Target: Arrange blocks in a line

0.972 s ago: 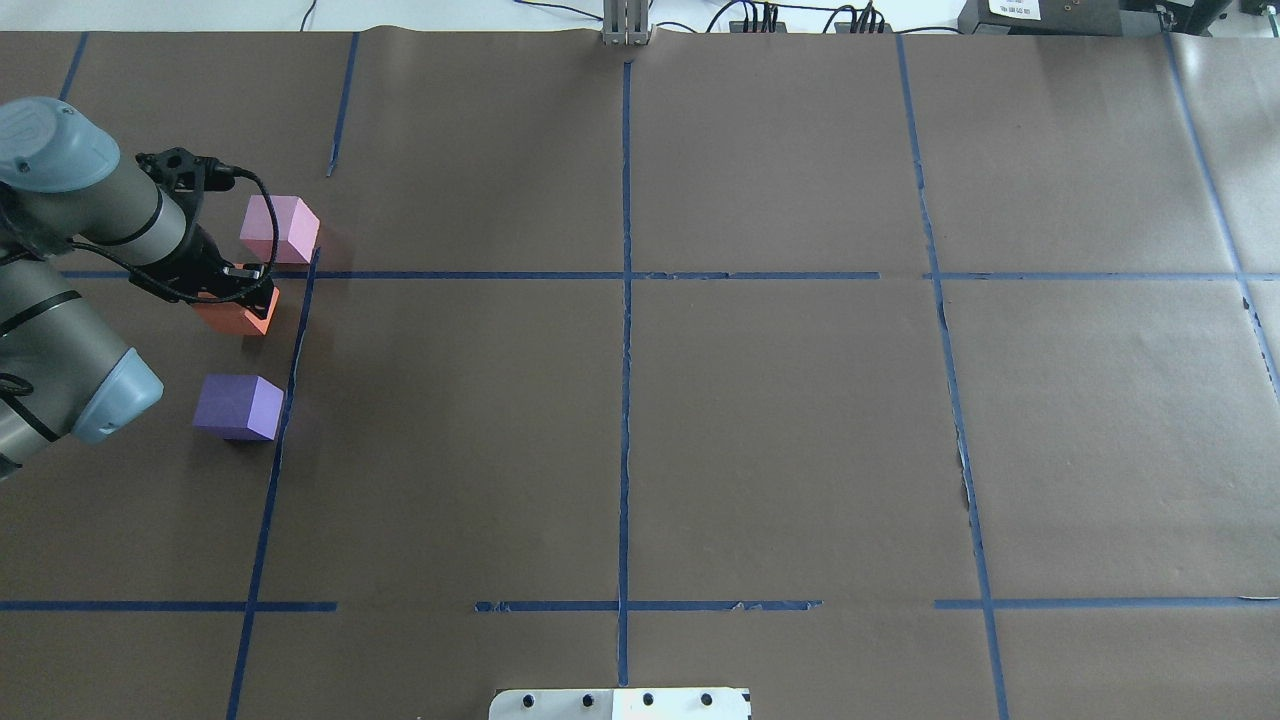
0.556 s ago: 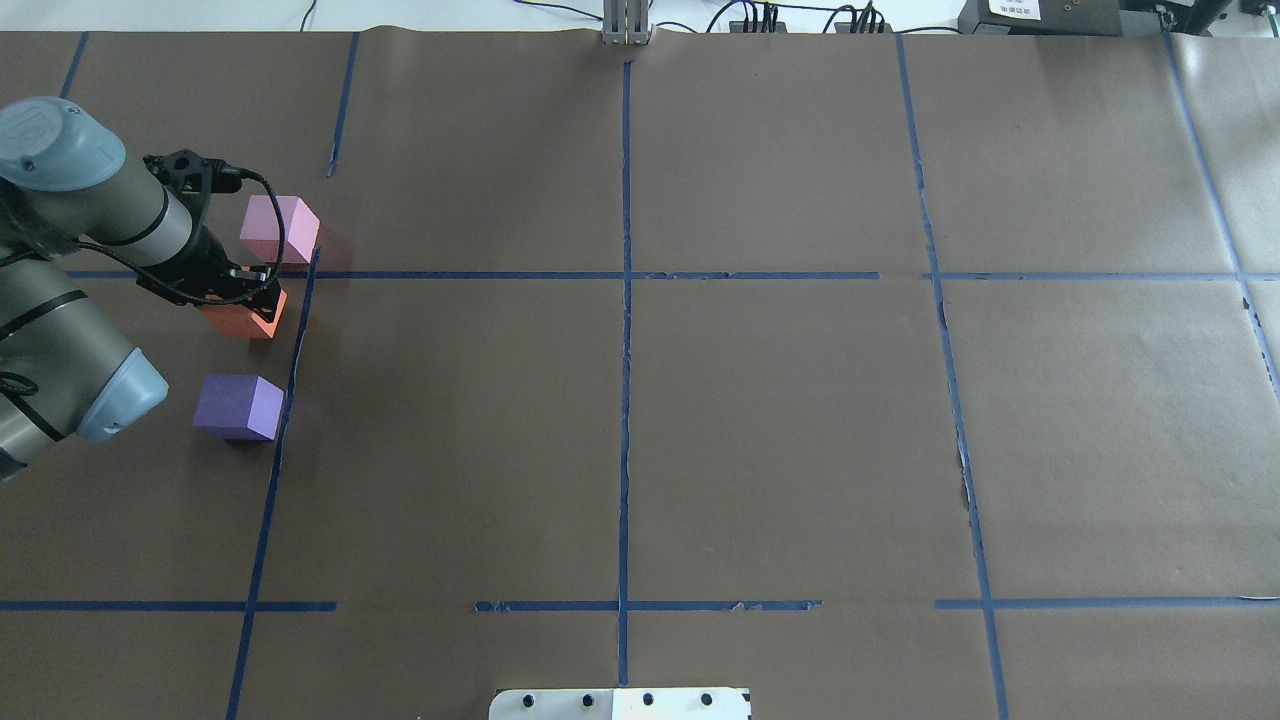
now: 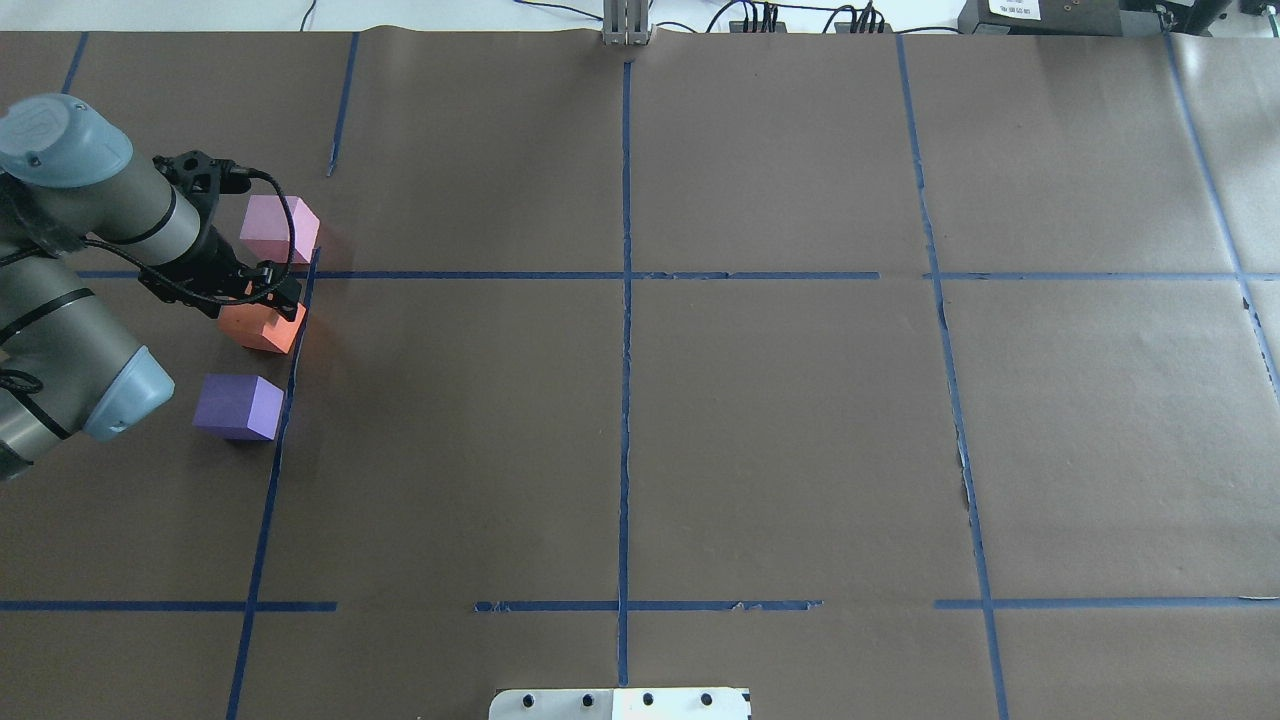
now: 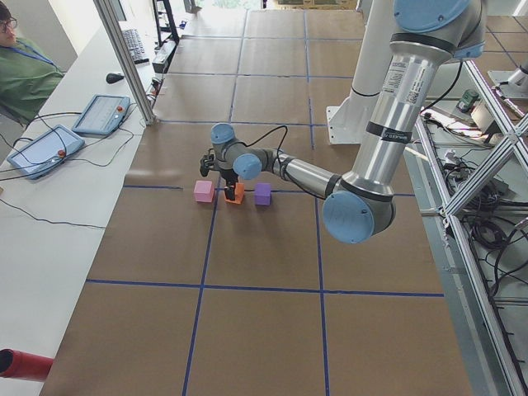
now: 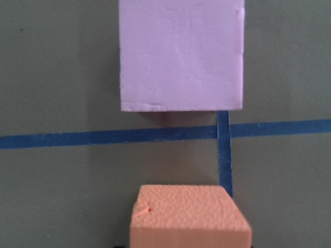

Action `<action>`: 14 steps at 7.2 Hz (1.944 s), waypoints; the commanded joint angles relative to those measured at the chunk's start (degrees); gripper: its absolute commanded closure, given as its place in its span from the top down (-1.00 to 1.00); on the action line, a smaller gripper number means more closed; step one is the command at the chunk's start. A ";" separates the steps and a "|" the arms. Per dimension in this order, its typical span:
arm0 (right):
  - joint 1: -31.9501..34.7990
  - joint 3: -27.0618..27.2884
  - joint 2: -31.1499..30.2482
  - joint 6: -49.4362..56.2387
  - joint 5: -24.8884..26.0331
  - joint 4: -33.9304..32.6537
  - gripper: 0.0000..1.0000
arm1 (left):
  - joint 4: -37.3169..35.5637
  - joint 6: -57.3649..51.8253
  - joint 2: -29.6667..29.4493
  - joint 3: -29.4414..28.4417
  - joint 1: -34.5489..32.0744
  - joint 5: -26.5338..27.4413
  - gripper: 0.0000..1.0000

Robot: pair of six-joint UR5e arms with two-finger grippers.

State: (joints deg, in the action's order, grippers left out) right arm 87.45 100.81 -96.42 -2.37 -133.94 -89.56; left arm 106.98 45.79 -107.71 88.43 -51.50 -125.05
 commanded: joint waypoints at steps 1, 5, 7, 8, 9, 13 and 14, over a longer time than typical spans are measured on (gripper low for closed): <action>0.00 0.09 0.00 0.00 0.00 0.00 1.00 | -0.28 -1.22 0.48 2.78 -4.88 -0.37 1.00; 0.00 0.09 0.00 0.00 0.00 0.00 1.00 | -17.77 -44.57 4.31 4.22 -27.54 -0.45 1.00; 0.00 0.00 0.00 0.00 0.00 0.00 1.00 | -16.81 -52.95 11.26 3.07 -36.53 -4.75 1.00; 0.00 0.00 0.00 0.00 0.00 0.00 1.00 | -16.81 -56.83 13.03 1.58 -37.00 -4.94 1.00; 0.00 0.00 0.00 0.00 0.00 0.00 1.00 | -16.89 -55.47 13.40 0.26 -37.27 -7.64 1.00; 0.00 0.00 0.00 0.00 0.00 0.00 1.00 | -16.63 -55.72 13.66 -0.45 -37.09 -8.81 1.00; 0.00 0.00 0.00 0.00 0.00 0.00 1.00 | -16.54 -55.81 14.27 -0.63 -37.09 -8.81 1.00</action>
State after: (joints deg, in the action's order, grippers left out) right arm 87.45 100.81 -96.41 -2.37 -133.95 -89.56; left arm 90.32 -9.90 -93.94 87.95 -88.61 -133.90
